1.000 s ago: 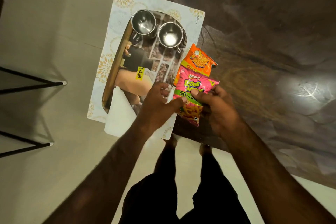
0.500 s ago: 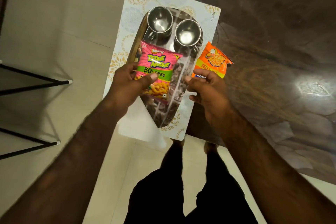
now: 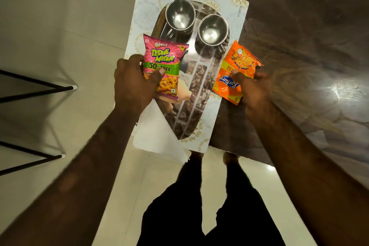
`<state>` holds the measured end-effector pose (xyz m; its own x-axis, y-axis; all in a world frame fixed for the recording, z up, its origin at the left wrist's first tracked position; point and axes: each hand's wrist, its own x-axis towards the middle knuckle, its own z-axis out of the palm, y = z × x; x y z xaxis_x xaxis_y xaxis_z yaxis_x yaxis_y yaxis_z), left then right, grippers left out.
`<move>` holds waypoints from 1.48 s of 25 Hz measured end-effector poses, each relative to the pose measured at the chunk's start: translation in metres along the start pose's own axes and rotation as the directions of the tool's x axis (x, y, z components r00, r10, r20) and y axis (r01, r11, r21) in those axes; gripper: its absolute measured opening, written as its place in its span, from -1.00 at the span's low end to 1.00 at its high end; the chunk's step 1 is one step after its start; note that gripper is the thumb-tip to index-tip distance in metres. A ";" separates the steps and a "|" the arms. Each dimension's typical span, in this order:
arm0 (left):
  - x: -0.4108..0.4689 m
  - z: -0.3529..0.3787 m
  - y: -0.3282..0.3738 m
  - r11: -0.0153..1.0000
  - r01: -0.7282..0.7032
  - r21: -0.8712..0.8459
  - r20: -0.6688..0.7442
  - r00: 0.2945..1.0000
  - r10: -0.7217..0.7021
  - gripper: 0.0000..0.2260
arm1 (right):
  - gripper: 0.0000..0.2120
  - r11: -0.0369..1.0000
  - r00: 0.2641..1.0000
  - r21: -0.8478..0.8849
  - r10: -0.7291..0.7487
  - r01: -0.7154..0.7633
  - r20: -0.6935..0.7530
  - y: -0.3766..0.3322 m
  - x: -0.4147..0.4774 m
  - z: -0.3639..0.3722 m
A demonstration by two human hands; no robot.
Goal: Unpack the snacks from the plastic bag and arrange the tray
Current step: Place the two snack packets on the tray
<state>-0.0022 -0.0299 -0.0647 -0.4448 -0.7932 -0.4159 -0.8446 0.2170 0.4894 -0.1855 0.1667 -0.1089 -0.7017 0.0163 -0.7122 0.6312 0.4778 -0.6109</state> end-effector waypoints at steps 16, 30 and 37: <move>-0.052 0.010 0.026 0.965 -0.228 -0.132 -0.101 0.971 0.216 -0.68 | -0.77 0.959 0.975 0.273 0.022 -0.083 0.221 -0.006 -0.036 -0.034; -0.017 -0.014 -0.021 0.984 0.057 -0.170 -0.017 0.998 -0.061 -0.64 | -0.50 0.995 0.972 0.103 -0.039 0.015 0.233 0.001 -0.052 0.041; -0.005 -0.009 -0.039 0.947 0.161 -0.280 0.033 0.987 -0.158 -0.70 | -0.76 0.997 0.984 0.069 0.003 -0.016 0.176 0.006 -0.049 0.026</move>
<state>0.0356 -0.0394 -0.0746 -0.3154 -0.7983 -0.5130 -0.7877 -0.0812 0.6107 -0.1390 0.1455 -0.0866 -0.6306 -0.1372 -0.7639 0.6634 0.4155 -0.6223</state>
